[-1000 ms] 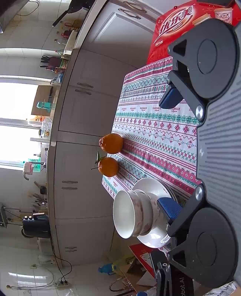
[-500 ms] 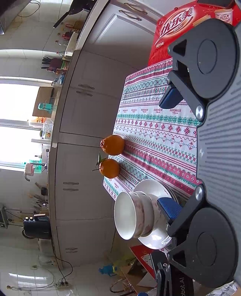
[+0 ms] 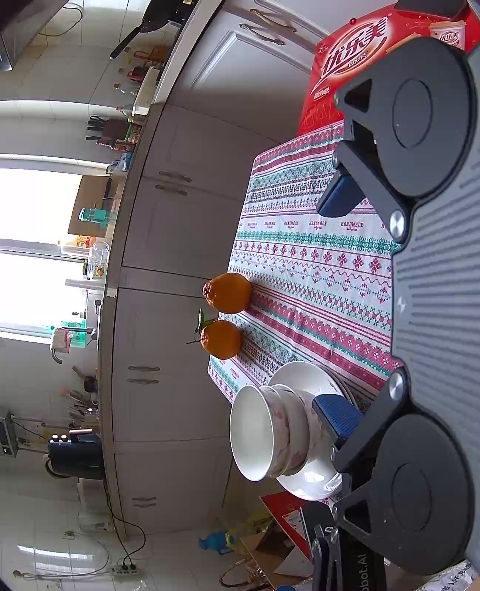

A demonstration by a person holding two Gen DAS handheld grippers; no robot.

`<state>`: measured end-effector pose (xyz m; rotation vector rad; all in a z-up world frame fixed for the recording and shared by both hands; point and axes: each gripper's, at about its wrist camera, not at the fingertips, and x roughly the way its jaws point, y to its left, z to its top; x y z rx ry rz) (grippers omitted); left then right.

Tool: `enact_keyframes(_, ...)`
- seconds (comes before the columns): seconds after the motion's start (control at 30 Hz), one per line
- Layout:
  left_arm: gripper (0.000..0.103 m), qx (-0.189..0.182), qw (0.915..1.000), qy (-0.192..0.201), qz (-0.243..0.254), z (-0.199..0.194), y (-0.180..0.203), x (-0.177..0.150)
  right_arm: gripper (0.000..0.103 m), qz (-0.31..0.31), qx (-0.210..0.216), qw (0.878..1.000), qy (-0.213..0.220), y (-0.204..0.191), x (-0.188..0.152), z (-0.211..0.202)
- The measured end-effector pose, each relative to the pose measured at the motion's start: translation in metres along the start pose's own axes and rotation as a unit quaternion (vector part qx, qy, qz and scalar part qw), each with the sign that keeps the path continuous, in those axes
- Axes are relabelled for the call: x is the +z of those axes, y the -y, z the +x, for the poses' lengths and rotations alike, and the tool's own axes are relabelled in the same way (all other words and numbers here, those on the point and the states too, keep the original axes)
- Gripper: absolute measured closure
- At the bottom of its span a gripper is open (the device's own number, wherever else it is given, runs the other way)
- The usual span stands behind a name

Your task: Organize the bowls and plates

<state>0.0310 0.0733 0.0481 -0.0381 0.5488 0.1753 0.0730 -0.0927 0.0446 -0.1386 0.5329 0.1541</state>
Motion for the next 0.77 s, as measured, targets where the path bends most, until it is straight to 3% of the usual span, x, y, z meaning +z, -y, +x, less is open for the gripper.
enact_keyframes(0.77,0.001,-0.004,1.0000,-0.005,-0.004,0.0026,0.0021,0.0012,0.000,0.000,-0.002,1.000,-0.001,0.0025,0.0012,-0.0004)
